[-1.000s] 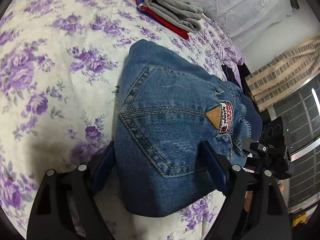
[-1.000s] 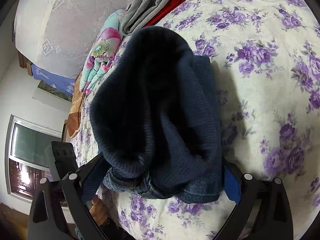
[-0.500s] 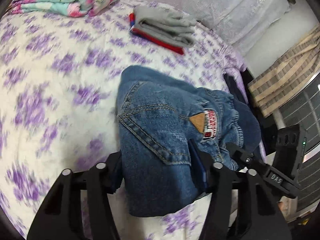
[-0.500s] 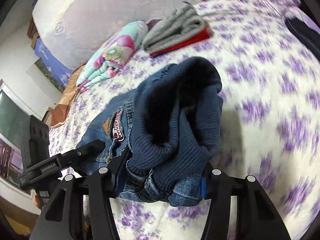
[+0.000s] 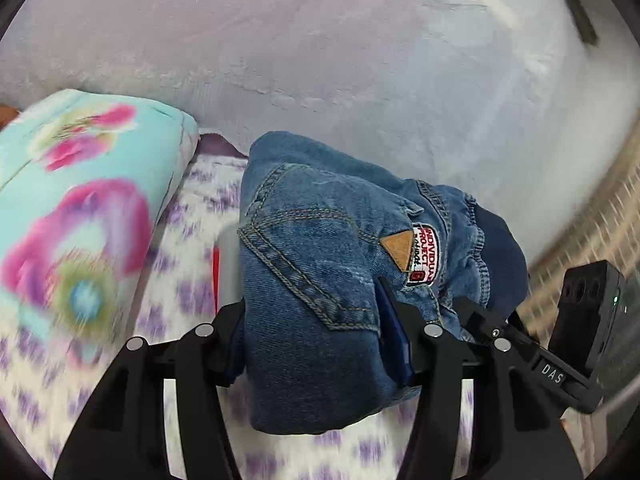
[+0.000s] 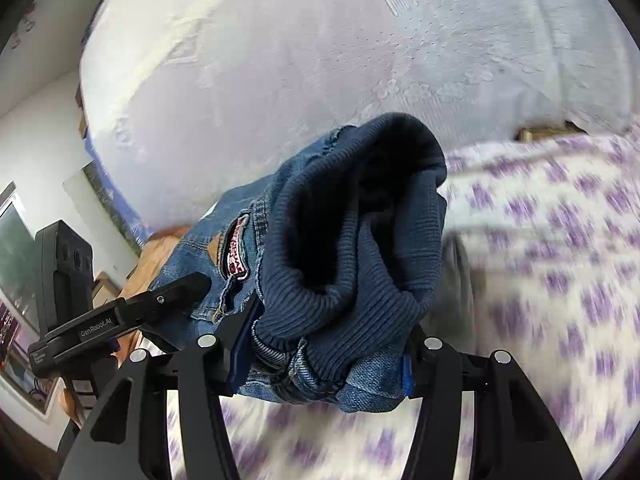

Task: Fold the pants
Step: 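Carry the jeans bundle with both tools onto the grey and red clothes stack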

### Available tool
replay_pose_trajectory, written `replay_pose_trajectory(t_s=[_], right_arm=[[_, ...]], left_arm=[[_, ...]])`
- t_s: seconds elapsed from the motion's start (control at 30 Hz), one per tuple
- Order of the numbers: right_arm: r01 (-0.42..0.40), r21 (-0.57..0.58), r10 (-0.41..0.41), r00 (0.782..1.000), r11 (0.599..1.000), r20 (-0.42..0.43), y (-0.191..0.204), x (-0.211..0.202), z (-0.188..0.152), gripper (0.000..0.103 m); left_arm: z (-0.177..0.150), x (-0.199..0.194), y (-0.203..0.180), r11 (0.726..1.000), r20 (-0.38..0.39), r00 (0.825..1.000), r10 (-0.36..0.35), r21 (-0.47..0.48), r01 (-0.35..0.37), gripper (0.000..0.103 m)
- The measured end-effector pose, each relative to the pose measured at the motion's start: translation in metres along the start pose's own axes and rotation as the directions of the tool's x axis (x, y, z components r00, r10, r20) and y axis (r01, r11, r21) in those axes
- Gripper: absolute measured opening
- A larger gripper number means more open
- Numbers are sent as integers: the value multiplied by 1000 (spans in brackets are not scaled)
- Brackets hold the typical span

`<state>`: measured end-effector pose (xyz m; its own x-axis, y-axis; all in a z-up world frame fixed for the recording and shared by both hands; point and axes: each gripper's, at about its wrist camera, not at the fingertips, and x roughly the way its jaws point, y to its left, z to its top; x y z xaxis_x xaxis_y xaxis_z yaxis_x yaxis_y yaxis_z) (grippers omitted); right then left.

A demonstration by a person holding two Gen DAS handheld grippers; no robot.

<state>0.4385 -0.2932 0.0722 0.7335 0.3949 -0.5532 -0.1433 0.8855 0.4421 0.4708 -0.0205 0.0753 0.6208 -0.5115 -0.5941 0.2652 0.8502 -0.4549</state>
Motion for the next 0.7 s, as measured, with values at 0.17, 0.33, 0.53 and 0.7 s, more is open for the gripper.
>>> replay_pose_trajectory(t_s=[0.17,0.33,0.53,0.7], right_arm=[[96,16,-93,984,995,-153,-64,91,-27,63],[47,-13,-48,993,999,-109,-69,81,-38,72],[242,-105,-253,962,965,-107,-41,47,-29,79],[442,-131,-456,883,887,-111,-13,36,-35,79]], left_arm=[[-20,121,60,995,-243,970,5,-99,-30,55],[-34,130,77,998,-207,978,-25,-62,13,71],[-22,87,57,981,-150,971,185,88,-173,75],[-35,48,42,929,-132,922,363,124,-348,76]])
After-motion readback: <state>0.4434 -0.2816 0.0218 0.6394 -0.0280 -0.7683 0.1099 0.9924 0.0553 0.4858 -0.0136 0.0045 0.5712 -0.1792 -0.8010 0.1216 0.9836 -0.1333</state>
